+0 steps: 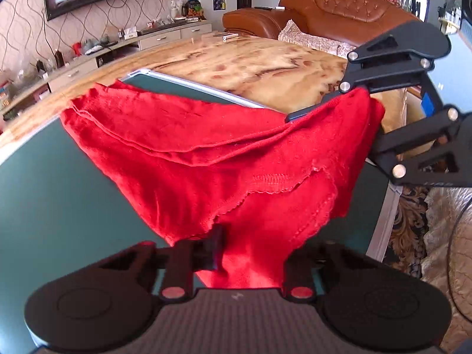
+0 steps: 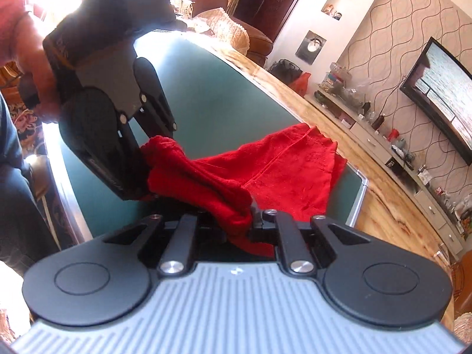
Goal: Fold clothes
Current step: 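Lift the grasped edge and fold it over the garment body with the right gripper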
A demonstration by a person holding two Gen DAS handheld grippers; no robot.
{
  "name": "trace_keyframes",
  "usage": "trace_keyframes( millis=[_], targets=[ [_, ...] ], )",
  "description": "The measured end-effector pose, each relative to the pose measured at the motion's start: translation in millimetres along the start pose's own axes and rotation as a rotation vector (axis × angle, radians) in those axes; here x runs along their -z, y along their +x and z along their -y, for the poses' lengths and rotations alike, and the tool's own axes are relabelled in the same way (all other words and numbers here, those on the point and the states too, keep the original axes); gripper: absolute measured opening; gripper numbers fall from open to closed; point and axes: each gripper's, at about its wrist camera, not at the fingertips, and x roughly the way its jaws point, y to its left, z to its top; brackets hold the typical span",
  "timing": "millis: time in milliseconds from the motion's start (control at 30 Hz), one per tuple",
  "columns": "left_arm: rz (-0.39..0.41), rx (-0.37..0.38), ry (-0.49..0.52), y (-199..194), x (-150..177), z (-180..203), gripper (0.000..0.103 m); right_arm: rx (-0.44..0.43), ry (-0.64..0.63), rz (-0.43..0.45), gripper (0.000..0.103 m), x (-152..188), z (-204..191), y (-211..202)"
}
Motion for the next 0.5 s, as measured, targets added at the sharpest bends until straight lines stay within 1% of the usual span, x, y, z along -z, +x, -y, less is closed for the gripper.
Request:
trace_keyframes(
  millis=[67,100,200,333,500],
  targets=[
    [-0.007,0.019,0.005,-5.8,1.1,0.2,0.011,-0.009,-0.005,0.000,0.015,-1.2,-2.5,-4.4],
    [-0.012,0.019,0.011,-9.9,1.7,0.9,0.010,-0.017,-0.008,-0.001,0.015,-1.8,-4.2,-6.3],
    [-0.028,0.033,0.012,-25.9,5.5,3.1,0.010,-0.041,-0.011,0.000,0.015,-4.3,-11.2,-15.9],
    [-0.030,0.058,-0.014,-56.9,15.1,6.6,0.010,-0.080,-0.010,-0.007,0.015,-9.3,-23.2,-33.1],
    [-0.034,0.100,-0.067,-98.4,30.7,16.1,0.010,-0.166,0.012,-0.021,0.015,-19.1,-40.9,-62.8]
  ],
)
